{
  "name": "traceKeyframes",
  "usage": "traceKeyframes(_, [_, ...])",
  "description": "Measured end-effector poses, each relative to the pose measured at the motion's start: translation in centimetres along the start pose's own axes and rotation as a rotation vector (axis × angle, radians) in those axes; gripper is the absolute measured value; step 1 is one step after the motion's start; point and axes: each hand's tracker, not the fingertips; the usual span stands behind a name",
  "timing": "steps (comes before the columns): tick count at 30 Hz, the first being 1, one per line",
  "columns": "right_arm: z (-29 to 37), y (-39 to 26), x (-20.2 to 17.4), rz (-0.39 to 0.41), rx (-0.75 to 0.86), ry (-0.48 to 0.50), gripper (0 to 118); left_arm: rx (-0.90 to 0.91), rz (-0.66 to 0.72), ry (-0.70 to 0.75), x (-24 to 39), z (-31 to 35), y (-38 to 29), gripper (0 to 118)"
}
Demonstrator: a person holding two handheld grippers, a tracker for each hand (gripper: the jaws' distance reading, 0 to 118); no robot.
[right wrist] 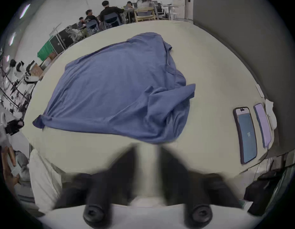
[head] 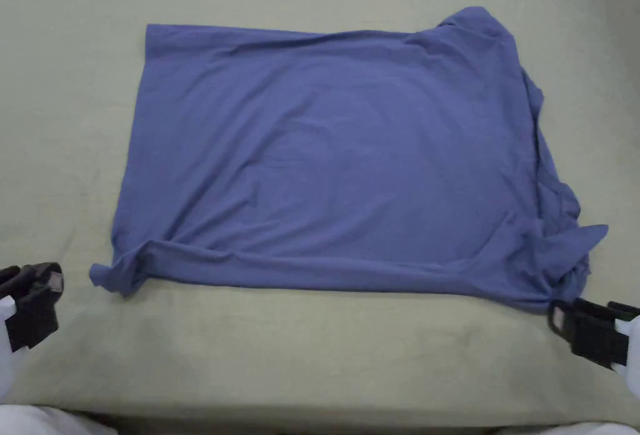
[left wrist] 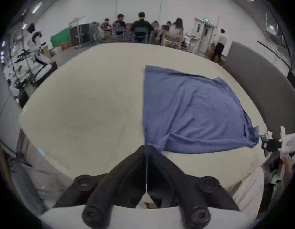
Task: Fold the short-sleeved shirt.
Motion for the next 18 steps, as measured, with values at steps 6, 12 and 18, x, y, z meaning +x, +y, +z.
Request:
traceKeyframes(6, [-0.6, -1.6, -1.4, -0.049, 0.005, 0.036, 3, -0.067, -0.069, 0.009, 1.2, -0.4, 0.1, 0])
traceKeyframes(12, [-0.4, -1.6, -1.7, -0.075, 0.007, 0.069, 3, -0.198, 0.036, -0.083, 0.4, -7.3, 0.2, 88])
traceKeyframes(18, [-0.6, -1.6, -1.9, -0.069, -0.014, 0.059, 3, -0.195, -0.010, -0.101, 0.9, -12.1, 0.8, 88])
